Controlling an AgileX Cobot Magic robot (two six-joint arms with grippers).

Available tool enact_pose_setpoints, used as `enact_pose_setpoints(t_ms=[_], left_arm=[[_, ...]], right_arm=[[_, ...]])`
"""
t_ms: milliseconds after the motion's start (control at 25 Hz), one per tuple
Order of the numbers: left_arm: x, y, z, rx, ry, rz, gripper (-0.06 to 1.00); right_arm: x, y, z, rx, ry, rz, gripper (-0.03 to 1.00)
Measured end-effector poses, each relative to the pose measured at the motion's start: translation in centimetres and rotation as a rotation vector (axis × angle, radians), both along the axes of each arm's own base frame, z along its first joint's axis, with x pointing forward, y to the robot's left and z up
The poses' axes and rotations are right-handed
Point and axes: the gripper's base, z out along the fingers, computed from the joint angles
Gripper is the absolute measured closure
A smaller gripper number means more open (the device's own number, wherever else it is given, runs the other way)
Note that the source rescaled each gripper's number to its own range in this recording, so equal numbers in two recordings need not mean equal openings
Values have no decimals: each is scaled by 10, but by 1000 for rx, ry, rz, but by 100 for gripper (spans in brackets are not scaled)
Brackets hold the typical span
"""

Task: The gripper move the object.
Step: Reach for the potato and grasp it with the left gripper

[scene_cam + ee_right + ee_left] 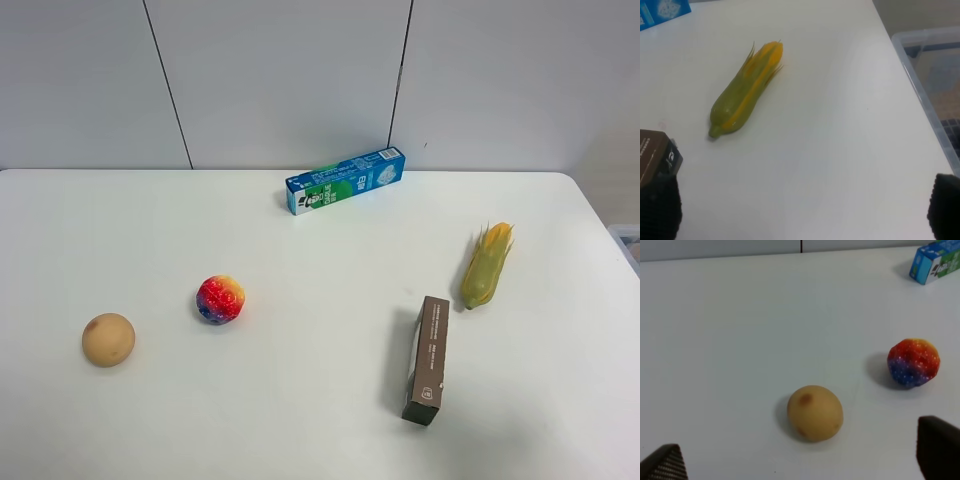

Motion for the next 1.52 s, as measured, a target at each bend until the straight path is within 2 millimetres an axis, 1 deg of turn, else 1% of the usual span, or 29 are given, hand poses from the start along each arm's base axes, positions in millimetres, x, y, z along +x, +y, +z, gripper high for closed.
enact_pose_setpoints(t_ms=[280, 400, 560, 680, 760, 840, 1000, 1080, 1200, 1360, 1520], left_arm=[[0, 0, 0, 0, 2, 0, -6], [10, 0, 0, 3, 64, 0, -6], [38, -1, 11, 7, 207, 0, -6], [67, -2, 21, 10, 295, 1, -6], [87, -3, 28, 10, 317, 1, -6], [107, -3, 29, 6, 342, 0, -6], [144, -5, 20, -4, 397, -1, -6], [161, -6, 11, -2, 425, -1, -6], [182, -7, -4, 8, 485, -9, -6], [201, -14, -27, 65, 592, -84, -6], [216, -25, -45, 125, 638, -173, -6]], right_arm=[[0, 0, 0, 0, 0, 0, -3], [0, 0, 0, 0, 0, 0, -3], [0, 0, 0, 0, 0, 0, -3], [0, 0, 0, 0, 0, 0, -3], [0, 0, 0, 0, 0, 0, -3], [0, 0, 0, 0, 0, 0, -3], [0, 0, 0, 0, 0, 0, -3], [0, 0, 0, 0, 0, 0, -3], [0, 0, 0, 0, 0, 0, -3], [0, 0, 0, 0, 0, 0, -3], [0, 0, 0, 0, 0, 0, -3]])
